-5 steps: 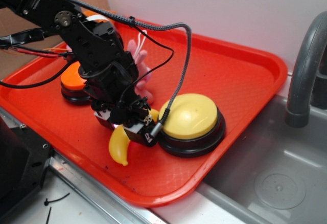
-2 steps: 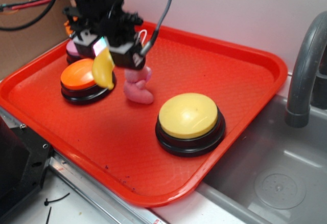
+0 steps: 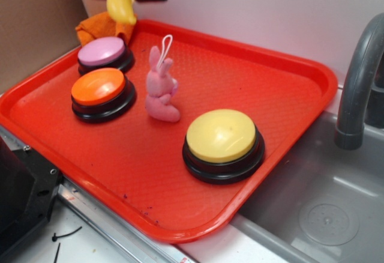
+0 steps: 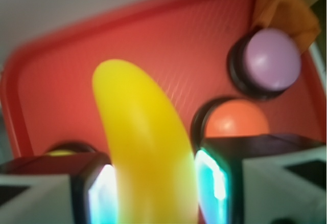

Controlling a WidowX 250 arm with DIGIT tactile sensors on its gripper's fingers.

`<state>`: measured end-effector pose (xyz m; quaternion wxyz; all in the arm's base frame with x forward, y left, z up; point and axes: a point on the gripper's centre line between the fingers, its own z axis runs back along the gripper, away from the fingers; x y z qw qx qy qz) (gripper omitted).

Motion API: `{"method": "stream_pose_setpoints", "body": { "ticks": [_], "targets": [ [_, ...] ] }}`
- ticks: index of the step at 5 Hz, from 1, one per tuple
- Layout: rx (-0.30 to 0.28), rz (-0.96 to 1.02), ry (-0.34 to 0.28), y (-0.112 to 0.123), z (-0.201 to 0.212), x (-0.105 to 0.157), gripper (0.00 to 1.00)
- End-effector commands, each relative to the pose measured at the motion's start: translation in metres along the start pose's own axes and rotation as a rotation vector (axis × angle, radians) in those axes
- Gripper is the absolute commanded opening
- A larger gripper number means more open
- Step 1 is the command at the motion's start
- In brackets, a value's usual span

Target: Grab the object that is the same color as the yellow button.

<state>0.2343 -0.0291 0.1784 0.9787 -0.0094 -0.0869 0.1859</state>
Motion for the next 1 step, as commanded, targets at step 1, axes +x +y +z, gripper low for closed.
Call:
{"method": "stream_pose_setpoints", "body": {
  "ticks": [1],
  "targets": [
    [-0.009,0.027,0.011,0.0124,0.0133,0.0242,0.0]
  ]
}}
